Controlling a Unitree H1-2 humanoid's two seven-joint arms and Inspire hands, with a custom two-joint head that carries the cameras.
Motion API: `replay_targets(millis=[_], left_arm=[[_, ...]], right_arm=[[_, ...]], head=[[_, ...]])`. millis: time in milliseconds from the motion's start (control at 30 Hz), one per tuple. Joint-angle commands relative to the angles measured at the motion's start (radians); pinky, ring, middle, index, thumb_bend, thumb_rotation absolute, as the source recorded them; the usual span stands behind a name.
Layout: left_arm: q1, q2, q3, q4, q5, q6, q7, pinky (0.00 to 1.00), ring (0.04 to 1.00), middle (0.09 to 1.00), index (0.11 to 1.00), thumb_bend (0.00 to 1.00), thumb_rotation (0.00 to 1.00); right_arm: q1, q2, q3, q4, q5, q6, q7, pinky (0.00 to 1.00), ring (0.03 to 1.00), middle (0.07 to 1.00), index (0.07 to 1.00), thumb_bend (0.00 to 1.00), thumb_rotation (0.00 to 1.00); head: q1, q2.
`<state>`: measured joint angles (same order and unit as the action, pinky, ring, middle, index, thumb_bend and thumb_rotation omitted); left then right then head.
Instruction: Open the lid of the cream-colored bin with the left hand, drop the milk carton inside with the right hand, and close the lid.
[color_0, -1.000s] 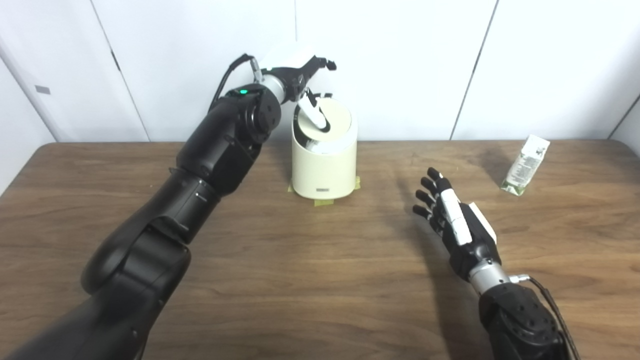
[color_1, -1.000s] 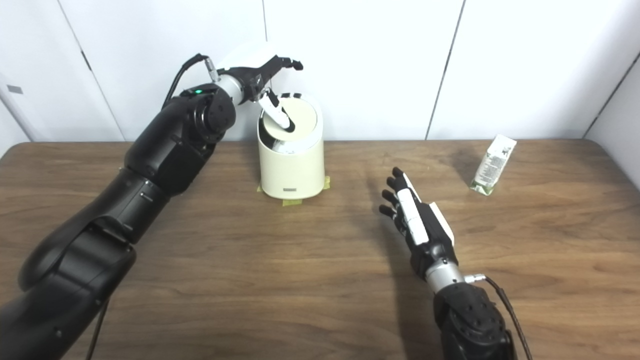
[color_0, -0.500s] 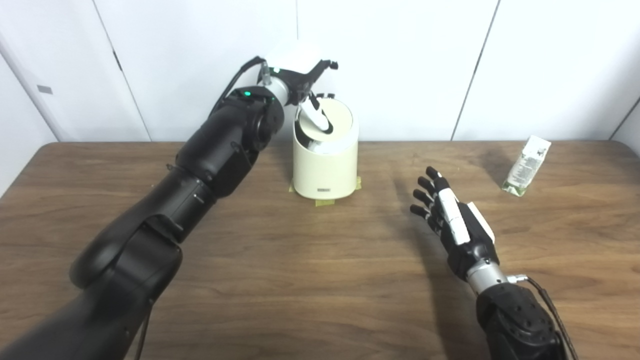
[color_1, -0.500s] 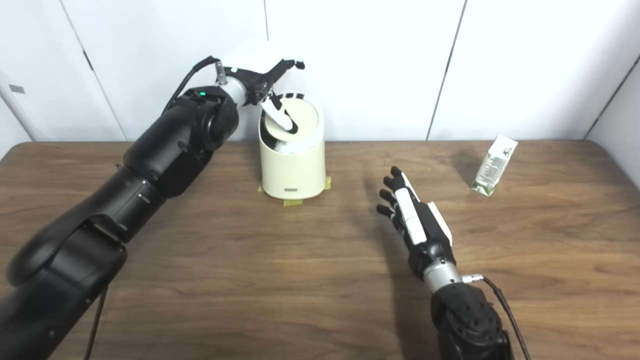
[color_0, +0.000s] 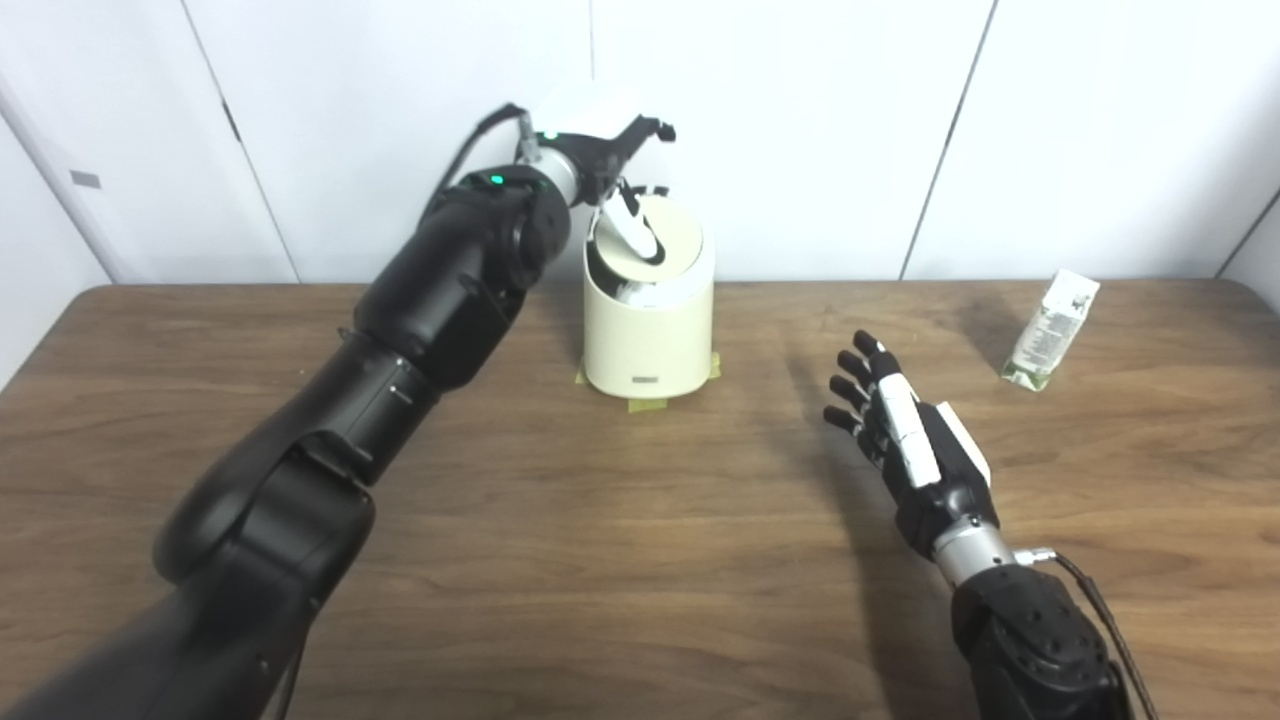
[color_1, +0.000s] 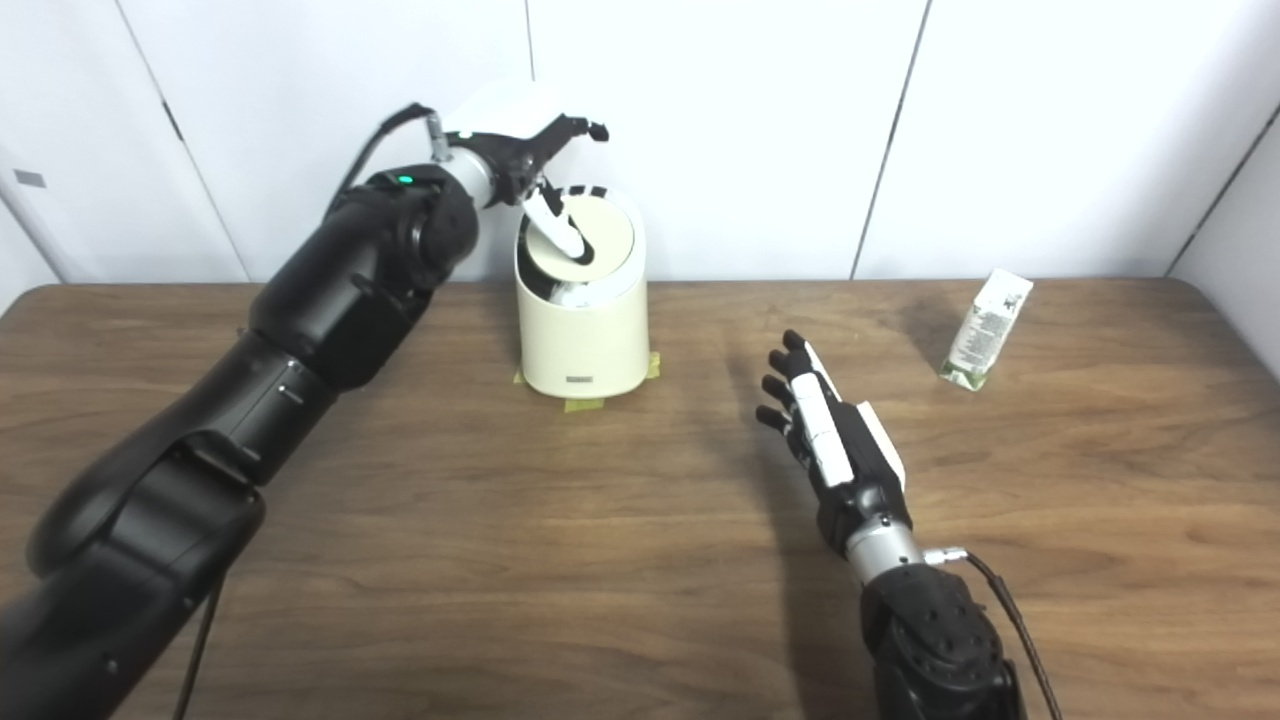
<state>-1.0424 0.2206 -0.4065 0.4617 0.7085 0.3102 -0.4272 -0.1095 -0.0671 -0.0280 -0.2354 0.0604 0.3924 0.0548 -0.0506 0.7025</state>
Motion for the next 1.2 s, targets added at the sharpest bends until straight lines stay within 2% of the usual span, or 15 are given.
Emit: replay_targets(millis=[0, 67, 133, 233, 367, 467, 533, 633, 667, 733, 833, 867, 967, 1067, 1167], left_arm=[[-0.064, 0.033, 0.090, -0.074, -0.086, 0.072, -0.043, 0.78, 0.839, 0.859, 0.844, 0.90, 0.00], [-0.056, 0.047, 0.173, -0.131, -0.143, 0.142, -0.090, 0.78, 0.838, 0.859, 0.841, 0.85, 0.00], [-0.037, 0.068, 0.213, -0.182, -0.163, 0.159, -0.103, 0.78, 0.837, 0.856, 0.844, 0.80, 0.03], [0.039, 0.067, 0.298, -0.271, -0.201, 0.159, -0.025, 0.74, 0.807, 0.827, 0.850, 0.73, 0.12], [0.186, 0.007, 0.416, -0.364, -0.303, 0.117, 0.114, 0.77, 0.806, 0.816, 0.837, 0.65, 0.21], [0.334, -0.071, 0.518, -0.438, -0.435, 0.073, 0.195, 0.71, 0.800, 0.833, 0.827, 0.54, 0.20], [0.410, -0.103, 0.552, -0.478, -0.488, 0.064, 0.223, 0.72, 0.801, 0.847, 0.855, 0.48, 0.35], [0.538, -0.123, 0.568, -0.560, -0.551, 0.064, 0.230, 0.81, 0.862, 0.895, 0.911, 0.40, 0.62], [0.571, -0.126, 0.570, -0.581, -0.570, 0.065, 0.232, 0.83, 0.877, 0.908, 0.922, 0.39, 0.68], [0.623, -0.129, 0.567, -0.616, -0.596, 0.069, 0.240, 0.86, 0.894, 0.919, 0.923, 0.39, 0.75], [0.687, -0.140, 0.562, -0.668, -0.623, 0.086, 0.257, 0.85, 0.901, 0.920, 0.915, 0.40, 0.87], [0.705, -0.142, 0.559, -0.684, -0.634, 0.092, 0.258, 0.85, 0.902, 0.921, 0.915, 0.40, 0.88], [0.762, -0.143, 0.547, -0.727, -0.653, 0.101, 0.268, 0.89, 0.922, 0.938, 0.938, 0.45, 0.98], [0.800, -0.152, 0.538, -0.752, -0.673, 0.102, 0.278, 0.92, 0.932, 0.949, 0.962, 0.50, 1.00], [0.819, -0.169, 0.539, -0.750, -0.709, 0.092, 0.287, 0.93, 0.939, 0.950, 0.960, 0.52, 1.00]], right_arm=[[-0.042, 0.003, -0.005, -0.040, 0.004, -0.019, -0.006, 0.88, 0.939, 0.961, 0.976, 0.67, 0.93], [-0.043, 0.001, -0.006, -0.039, 0.004, -0.019, -0.006, 0.87, 0.939, 0.961, 0.976, 0.67, 0.94], [-0.045, 0.000, -0.008, -0.038, 0.007, -0.021, -0.004, 0.88, 0.939, 0.960, 0.976, 0.66, 0.93], [-0.045, 0.000, -0.008, -0.036, 0.008, -0.024, -0.003, 0.88, 0.941, 0.960, 0.972, 0.66, 0.93], [-0.048, 0.001, -0.008, -0.037, 0.008, -0.019, -0.002, 0.89, 0.944, 0.965, 0.972, 0.67, 0.92], [-0.048, -0.002, -0.012, -0.039, 0.010, -0.016, -0.003, 0.89, 0.948, 0.967, 0.975, 0.67, 0.92], [-0.046, -0.002, -0.014, -0.043, 0.011, -0.014, -0.003, 0.90, 0.952, 0.969, 0.978, 0.67, 0.91], [-0.045, -0.005, -0.016, -0.049, 0.009, -0.010, -0.005, 0.90, 0.949, 0.968, 0.979, 0.68, 0.90], [-0.045, -0.008, -0.017, -0.050, 0.008, -0.010, -0.005, 0.90, 0.948, 0.967, 0.979, 0.68, 0.89], [-0.044, -0.010, -0.022, -0.052, 0.006, -0.013, -0.008, 0.90, 0.946, 0.964, 0.978, 0.68, 0.87], [-0.040, -0.016, -0.028, -0.059, 0.003, -0.023, -0.013, 0.88, 0.935, 0.957, 0.981, 0.66, 0.78], [-0.038, -0.015, -0.034, -0.063, 0.007, -0.027, -0.014, 0.88, 0.935, 0.957, 0.982, 0.66, 0.77], [-0.034, -0.018, -0.048, -0.070, -0.004, -0.051, -0.030, 0.86, 0.900, 0.950, 0.977, 0.64, 0.63], [-0.029, -0.041, -0.077, -0.061, -0.012, -0.080, -0.040, 0.81, 0.861, 0.935, 0.956, 0.67, 0.52], [-0.021, -0.072, -0.113, -0.039, -0.031, -0.110, -0.055, 0.78, 0.875, 0.934, 0.934, 0.70, 0.40]], head=[[0.002, 0.001], [0.005, 0.000], [0.005, 0.001], [0.003, -0.001], [-0.001, -0.001], [-0.008, -0.008], [-0.008, -0.008], [-0.009, -0.007], [-0.011, -0.005], [-0.009, -0.005], [-0.007, -0.004], [-0.010, -0.005], [-0.022, -0.007], [-0.045, -0.007], [-0.072, -0.006]])
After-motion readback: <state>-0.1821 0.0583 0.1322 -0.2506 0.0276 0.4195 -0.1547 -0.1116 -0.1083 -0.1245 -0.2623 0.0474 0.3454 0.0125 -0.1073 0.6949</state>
